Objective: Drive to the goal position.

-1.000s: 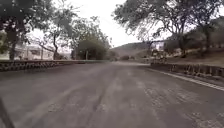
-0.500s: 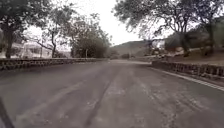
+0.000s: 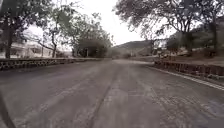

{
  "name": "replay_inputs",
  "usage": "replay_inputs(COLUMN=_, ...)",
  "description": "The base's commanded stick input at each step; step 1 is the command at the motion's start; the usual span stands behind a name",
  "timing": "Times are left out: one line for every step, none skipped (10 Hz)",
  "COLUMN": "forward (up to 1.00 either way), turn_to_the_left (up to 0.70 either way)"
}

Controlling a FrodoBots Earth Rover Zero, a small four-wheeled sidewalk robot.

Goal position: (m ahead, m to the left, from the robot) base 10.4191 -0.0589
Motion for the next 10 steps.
replay_inputs(forward=0.70, turn_to_the_left=0.00)
replay_inputs(forward=0.70, turn_to_the_left=0.00)
replay_inputs(forward=0.70, turn_to_the_left=0.00)
replay_inputs(forward=0.70, turn_to_the_left=0.00)
replay_inputs(forward=0.70, turn_to_the_left=0.00)
replay_inputs(forward=0.70, turn_to_the_left=0.00)
replay_inputs(forward=0.70, turn_to_the_left=0.00)
replay_inputs(forward=0.70, turn_to_the_left=0.00)
replay_inputs(forward=0.70, turn_to_the_left=0.00)
replay_inputs(forward=0.70, turn_to_the_left=0.00)
